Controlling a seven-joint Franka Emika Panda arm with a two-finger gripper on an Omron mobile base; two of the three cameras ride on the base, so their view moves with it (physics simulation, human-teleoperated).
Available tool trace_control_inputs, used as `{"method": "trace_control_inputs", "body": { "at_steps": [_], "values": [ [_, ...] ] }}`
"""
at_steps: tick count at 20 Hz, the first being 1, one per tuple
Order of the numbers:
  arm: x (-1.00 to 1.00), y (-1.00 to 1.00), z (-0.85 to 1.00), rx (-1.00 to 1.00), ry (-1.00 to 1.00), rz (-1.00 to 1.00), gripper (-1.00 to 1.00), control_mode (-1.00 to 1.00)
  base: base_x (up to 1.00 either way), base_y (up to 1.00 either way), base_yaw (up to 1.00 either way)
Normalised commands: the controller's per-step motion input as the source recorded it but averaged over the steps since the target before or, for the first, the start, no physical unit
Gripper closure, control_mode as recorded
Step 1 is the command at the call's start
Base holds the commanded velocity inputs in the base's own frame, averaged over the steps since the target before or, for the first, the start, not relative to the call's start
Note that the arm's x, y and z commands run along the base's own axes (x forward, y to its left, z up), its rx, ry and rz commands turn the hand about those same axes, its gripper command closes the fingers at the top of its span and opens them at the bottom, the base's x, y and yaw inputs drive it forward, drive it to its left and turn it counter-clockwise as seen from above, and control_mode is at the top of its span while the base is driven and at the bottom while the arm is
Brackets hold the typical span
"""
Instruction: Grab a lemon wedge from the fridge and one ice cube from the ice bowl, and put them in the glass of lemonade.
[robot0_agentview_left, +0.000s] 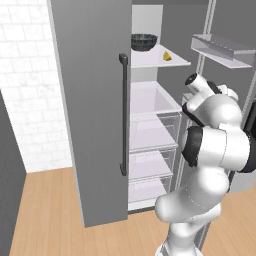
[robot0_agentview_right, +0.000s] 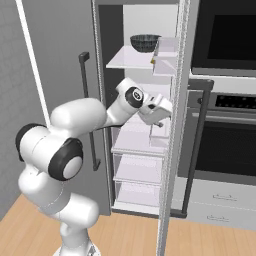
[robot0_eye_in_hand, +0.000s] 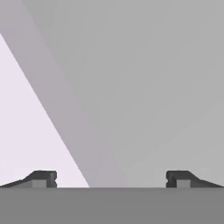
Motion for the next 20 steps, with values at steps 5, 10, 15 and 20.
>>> {"method": "trace_control_inputs", "body": {
  "at_steps": [5, 10, 15, 20],
  "values": [
    [0.00, -0.61, 0.00, 0.00, -0.06, 0.00, -1.00, -1.00, 0.00, 0.00, 0.00],
    [-0.07, -0.21, 0.16, 0.00, -0.09, 0.00, -1.00, -1.00, 0.00, 0.00, 0.00],
    [-0.17, 0.29, 0.49, 0.00, -0.04, 0.10, -1.00, -1.00, 0.00, 0.00, 0.00],
    [-0.17, 0.71, 0.18, 0.00, 0.00, 0.16, -1.00, -1.00, 0.00, 0.00, 0.00]
  ]
}}
